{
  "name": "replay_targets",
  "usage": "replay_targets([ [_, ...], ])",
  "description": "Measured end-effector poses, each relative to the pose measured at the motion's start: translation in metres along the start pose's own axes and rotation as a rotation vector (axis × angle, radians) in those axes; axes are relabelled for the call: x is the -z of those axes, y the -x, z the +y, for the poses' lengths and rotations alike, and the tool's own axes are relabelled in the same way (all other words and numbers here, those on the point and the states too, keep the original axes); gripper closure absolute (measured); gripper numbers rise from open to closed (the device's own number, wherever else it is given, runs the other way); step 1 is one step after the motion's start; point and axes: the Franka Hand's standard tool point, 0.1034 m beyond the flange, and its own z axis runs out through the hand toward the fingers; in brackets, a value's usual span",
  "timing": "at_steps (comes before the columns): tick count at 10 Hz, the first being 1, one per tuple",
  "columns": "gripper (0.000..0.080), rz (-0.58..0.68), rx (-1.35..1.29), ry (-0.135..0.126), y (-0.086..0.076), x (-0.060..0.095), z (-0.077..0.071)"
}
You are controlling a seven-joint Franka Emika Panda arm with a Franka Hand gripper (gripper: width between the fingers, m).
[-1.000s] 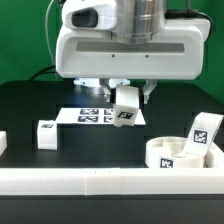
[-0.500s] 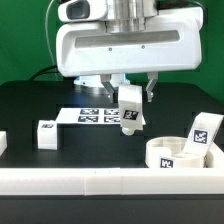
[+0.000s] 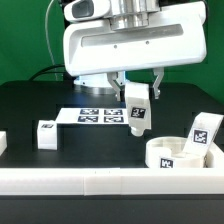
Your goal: Assemble stool
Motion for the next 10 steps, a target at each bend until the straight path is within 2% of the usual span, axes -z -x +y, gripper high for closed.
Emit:
replay_targets([
  [1, 0.0472, 0.009, -0.002, -0.017, 0.0, -0.001, -0.01],
  [2, 0.0472, 0.074, 0.028, -0.018, -0.007, 0.001, -0.018],
  [4, 0.0472, 0.105, 0.026, -0.011, -0.009, 0.0, -0.015],
  [5, 0.0472, 0.202, 0.03, 0.004, -0.015, 0.002, -0.013],
  [7, 0.0472, 0.332, 0.04, 0.026, -0.016, 0.002, -0.011],
  [8, 0.0472, 0.315, 0.042, 0.02, -0.011, -0.001, -0.015],
  [10, 0.0472, 0.32, 0.029, 0.001, -0.014, 0.004, -0.017],
])
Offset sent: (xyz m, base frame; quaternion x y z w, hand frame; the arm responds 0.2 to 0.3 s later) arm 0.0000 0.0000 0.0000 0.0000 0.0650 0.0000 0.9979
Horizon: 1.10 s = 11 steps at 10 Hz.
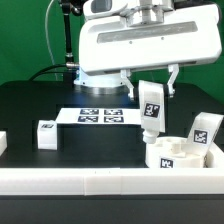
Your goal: Assemble stool
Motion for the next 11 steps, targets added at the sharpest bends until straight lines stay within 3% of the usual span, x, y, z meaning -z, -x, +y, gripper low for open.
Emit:
replay_targets([
  [4, 0.0472, -0.005, -0.003, -0.002, 0.002, -0.002, 0.0],
  [8, 0.0472, -0.016, 0.011, -0.023, 0.011, -0.004, -0.018],
  [11, 0.0472, -0.012, 0.01, -0.02, 0.012, -0.005, -0.016],
])
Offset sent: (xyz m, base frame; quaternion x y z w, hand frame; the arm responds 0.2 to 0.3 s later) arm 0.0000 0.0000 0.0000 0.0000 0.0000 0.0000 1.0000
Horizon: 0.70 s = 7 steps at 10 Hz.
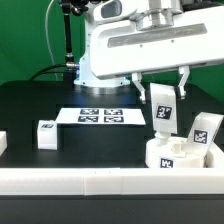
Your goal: Assemble stool
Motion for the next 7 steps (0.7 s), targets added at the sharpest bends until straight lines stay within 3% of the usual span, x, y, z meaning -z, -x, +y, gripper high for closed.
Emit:
replay_targets([
  [7, 0.0472, -0.01, 0.005, 0.009, 0.015, -0.011, 0.002],
])
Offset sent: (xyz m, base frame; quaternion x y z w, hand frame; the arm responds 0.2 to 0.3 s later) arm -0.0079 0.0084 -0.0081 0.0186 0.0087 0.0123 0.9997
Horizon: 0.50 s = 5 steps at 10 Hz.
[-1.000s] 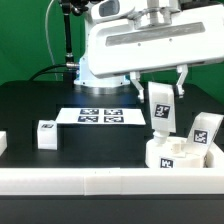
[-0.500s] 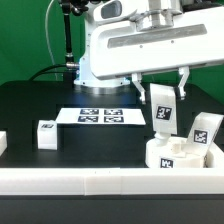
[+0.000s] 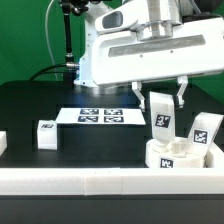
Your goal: Assemble stool
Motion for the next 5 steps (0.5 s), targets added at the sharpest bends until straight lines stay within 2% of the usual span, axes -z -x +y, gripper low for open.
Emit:
replay_targets([
  [5, 0.0472, 0.002, 0.005, 0.007, 0.0071, -0.0105, 0.0007],
])
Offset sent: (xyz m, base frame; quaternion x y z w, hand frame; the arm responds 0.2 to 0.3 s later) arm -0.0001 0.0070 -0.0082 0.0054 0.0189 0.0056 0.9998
